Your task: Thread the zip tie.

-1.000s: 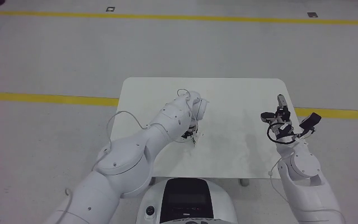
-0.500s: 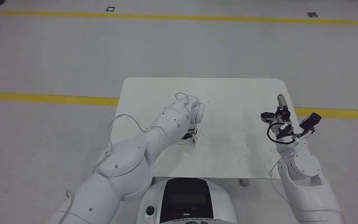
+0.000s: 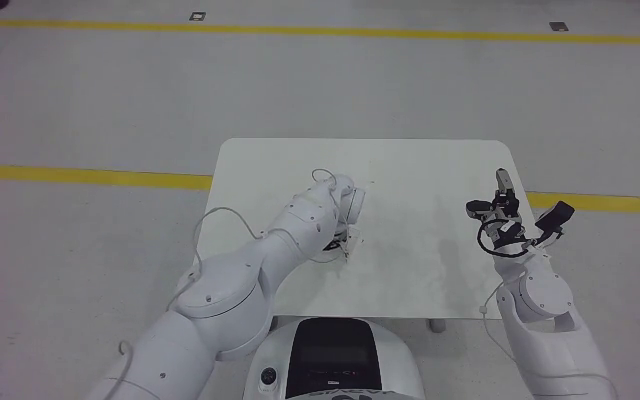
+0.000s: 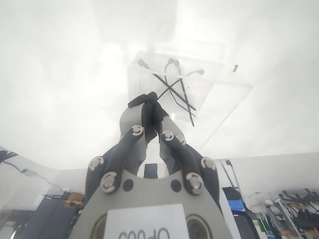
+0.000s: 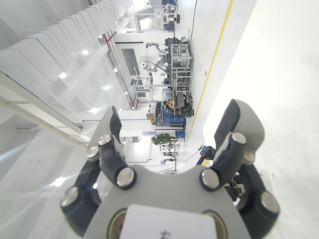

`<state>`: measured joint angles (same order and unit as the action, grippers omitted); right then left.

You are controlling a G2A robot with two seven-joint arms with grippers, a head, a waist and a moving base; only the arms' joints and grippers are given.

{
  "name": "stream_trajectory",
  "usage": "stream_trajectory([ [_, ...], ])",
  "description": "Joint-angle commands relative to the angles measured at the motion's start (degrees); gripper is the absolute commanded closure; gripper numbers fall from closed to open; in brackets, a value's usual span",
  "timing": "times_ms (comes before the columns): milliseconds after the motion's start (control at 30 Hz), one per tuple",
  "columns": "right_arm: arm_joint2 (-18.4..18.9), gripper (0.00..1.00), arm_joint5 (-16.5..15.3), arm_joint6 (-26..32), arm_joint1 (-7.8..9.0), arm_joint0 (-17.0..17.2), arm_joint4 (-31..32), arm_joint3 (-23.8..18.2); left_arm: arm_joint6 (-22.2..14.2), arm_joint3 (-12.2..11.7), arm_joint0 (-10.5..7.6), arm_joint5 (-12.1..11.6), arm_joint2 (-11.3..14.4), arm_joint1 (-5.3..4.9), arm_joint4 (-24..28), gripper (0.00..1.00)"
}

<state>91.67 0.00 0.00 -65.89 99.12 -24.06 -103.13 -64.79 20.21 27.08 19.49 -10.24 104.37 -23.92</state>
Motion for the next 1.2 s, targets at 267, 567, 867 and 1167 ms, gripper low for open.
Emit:
stream_trajectory([
  [267,0.0,0.00,0.0,0.0,0.00,0.0,0.0,0.0,1.5,-0.8,-0.53,0.0,-0.7,0.36,-0.3,1.00],
  [567,0.0,0.00,0.0,0.0,0.00,0.0,0.0,0.0,3.0,0.3,0.42,0.0,-1.3,0.65,0.0,0.95],
  [867,0.0,0.00,0.0,0.0,0.00,0.0,0.0,0.0,3.6,0.5,0.86,0.0,-1.9,0.39,0.7,0.83],
  [1167,0.0,0.00,0.0,0.0,0.00,0.0,0.0,0.0,3.9,1.0,1.05,0.0,-2.3,0.07,0.9,0.81],
])
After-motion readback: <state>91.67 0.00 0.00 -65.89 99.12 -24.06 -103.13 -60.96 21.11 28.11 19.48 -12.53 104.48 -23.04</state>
